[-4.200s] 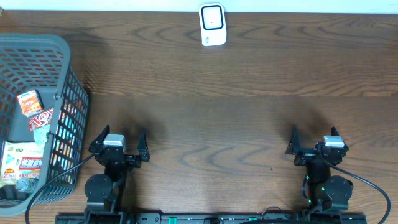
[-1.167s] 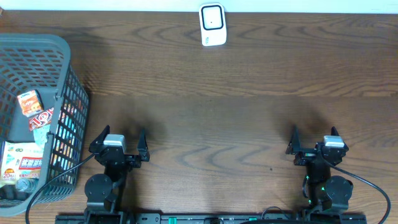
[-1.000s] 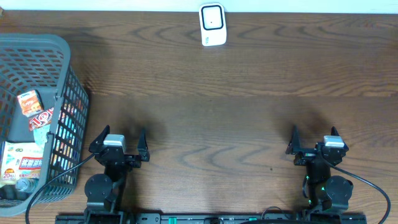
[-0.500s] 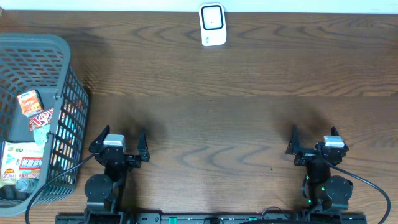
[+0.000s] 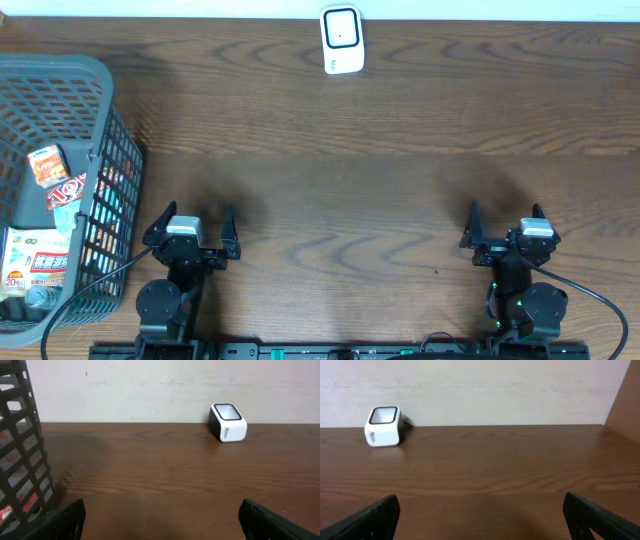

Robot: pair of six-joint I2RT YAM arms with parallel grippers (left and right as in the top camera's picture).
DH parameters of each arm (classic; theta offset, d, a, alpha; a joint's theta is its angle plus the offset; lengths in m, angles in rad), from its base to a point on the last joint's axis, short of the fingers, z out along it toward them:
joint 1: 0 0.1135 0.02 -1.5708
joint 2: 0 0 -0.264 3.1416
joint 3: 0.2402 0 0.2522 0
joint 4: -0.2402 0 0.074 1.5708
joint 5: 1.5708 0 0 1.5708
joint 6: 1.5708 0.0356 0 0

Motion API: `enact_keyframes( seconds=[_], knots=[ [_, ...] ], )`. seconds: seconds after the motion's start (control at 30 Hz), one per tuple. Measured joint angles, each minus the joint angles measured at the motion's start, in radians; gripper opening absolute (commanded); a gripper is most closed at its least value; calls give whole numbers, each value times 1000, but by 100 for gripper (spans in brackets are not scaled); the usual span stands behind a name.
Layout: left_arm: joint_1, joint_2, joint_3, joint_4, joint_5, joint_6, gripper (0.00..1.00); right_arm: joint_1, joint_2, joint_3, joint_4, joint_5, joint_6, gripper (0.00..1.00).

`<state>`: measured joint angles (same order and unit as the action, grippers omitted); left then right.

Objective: Scan the item barcode

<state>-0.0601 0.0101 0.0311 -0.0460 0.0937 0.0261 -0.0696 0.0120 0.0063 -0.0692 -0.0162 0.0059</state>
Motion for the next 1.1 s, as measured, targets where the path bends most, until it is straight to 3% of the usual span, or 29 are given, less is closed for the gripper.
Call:
enact_keyframes(
  seconds=[0.37, 0.6, 0.83, 1.1],
  knots=[
    [0, 0, -6, 19, -44, 6, 98, 0, 0, 0, 0, 0, 0, 99],
    [0, 1, 18, 39, 59, -63, 98, 0, 0, 0, 0, -1, 0, 99],
    [0, 90, 226, 20, 122, -207, 98, 0, 1, 0, 0, -4, 0, 99],
    [0, 353, 476, -1, 241, -288, 98, 0, 1, 0, -1, -5, 0, 99]
  ],
)
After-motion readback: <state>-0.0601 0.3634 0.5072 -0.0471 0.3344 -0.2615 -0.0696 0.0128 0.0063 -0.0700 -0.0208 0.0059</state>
